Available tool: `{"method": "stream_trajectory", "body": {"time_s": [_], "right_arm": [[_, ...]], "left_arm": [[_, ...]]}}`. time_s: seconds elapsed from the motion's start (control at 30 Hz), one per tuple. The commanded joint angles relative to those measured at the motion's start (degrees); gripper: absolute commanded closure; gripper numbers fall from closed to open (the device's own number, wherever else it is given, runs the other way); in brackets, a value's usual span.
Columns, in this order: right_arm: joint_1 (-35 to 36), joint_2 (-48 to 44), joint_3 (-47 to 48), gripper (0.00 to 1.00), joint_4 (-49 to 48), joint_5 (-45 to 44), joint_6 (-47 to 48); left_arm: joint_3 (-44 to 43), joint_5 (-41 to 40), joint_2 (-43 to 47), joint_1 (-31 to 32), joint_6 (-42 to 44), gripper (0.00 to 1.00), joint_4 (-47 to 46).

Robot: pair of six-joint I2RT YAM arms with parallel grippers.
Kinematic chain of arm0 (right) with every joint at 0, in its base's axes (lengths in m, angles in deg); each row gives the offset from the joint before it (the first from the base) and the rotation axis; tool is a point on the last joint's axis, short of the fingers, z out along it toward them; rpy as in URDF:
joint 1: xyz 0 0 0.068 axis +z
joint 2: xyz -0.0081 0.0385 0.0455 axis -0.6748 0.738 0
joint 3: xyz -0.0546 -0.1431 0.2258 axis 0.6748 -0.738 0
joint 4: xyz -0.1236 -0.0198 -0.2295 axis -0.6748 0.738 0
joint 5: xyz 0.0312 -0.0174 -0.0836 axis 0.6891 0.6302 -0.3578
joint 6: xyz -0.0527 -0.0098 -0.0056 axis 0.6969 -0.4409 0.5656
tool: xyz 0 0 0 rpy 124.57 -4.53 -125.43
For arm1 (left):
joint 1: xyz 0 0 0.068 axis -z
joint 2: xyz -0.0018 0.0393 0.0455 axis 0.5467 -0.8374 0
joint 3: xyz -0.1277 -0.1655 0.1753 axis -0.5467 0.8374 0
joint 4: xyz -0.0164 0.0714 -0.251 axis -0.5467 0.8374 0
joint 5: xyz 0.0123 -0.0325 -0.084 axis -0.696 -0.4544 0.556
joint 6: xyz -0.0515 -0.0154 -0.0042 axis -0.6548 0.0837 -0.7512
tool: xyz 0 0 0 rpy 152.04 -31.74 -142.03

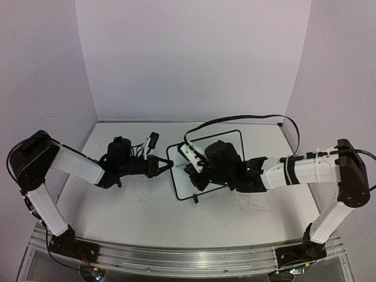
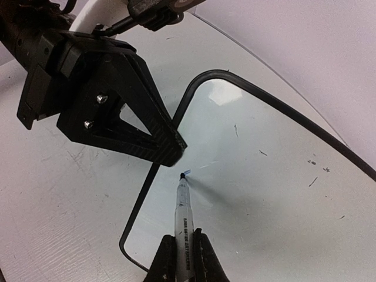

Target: Write a sentence on the whiteboard

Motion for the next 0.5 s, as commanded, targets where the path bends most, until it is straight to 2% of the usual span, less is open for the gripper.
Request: {"method": "stream_trajectory", "body": {"time_s": [0.0, 0.47], "right_arm": [[0.44, 0.28, -0.51, 1.0, 0.46, -1.09, -1.43], [1.02, 0.71, -1.79, 1.0, 0.46, -0.46, -2.03]], "left_arm": [[0.26, -0.59, 1.84, -0.13, 0.96, 1.0, 2.52], [0.11, -0.59, 1.62, -0.14, 1.05, 1.0, 2.64]]}}
